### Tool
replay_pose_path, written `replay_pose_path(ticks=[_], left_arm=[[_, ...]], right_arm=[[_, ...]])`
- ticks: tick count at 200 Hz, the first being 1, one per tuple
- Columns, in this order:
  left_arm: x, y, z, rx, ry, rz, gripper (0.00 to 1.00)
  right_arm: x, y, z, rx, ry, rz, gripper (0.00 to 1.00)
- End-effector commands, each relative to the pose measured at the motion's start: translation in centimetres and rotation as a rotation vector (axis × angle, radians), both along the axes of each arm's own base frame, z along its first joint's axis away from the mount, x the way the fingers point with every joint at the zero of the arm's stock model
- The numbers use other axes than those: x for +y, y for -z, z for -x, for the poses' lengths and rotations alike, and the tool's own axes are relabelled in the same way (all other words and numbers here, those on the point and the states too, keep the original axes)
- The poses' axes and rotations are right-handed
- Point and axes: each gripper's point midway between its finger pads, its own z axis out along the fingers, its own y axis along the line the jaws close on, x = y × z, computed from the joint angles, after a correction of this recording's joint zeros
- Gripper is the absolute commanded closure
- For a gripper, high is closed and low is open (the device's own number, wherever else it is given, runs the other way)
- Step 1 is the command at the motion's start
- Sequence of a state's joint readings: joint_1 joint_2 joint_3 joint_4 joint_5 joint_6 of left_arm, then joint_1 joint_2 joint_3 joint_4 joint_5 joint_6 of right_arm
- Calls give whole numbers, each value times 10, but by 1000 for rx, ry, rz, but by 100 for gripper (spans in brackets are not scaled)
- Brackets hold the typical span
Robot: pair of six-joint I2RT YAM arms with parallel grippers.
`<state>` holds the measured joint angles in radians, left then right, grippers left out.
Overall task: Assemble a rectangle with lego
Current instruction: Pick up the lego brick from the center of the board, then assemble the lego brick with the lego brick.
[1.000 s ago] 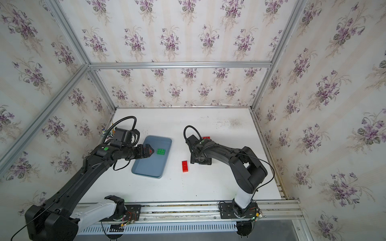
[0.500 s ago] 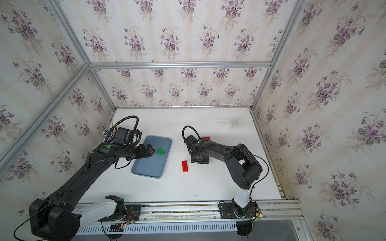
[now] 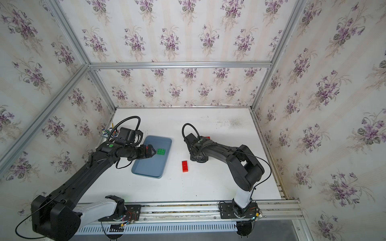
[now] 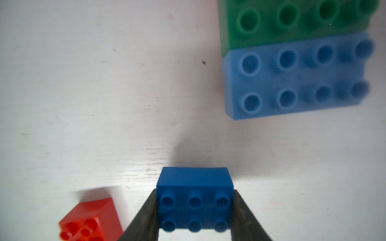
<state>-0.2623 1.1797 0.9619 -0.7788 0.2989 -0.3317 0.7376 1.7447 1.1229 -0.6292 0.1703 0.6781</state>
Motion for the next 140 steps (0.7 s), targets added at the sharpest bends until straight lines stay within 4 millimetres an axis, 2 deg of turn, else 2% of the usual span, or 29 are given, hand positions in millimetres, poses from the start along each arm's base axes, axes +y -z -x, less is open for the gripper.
replay_pose_path(ticks=[1, 38, 95, 140], left_arm=[[-1, 0, -2, -7, 4, -1, 0], [-1, 0, -2, -7, 5, -6, 0], [-1, 0, -2, -5, 7, -8, 0], [0, -1, -1, -10, 8, -12, 0]], right_arm=[[15, -19, 1, -16, -120, -18, 63], [44, -41, 20, 39, -279, -71, 63], [81, -37, 33, 84, -371, -84, 62], [79, -25, 33, 93, -368, -43, 62]])
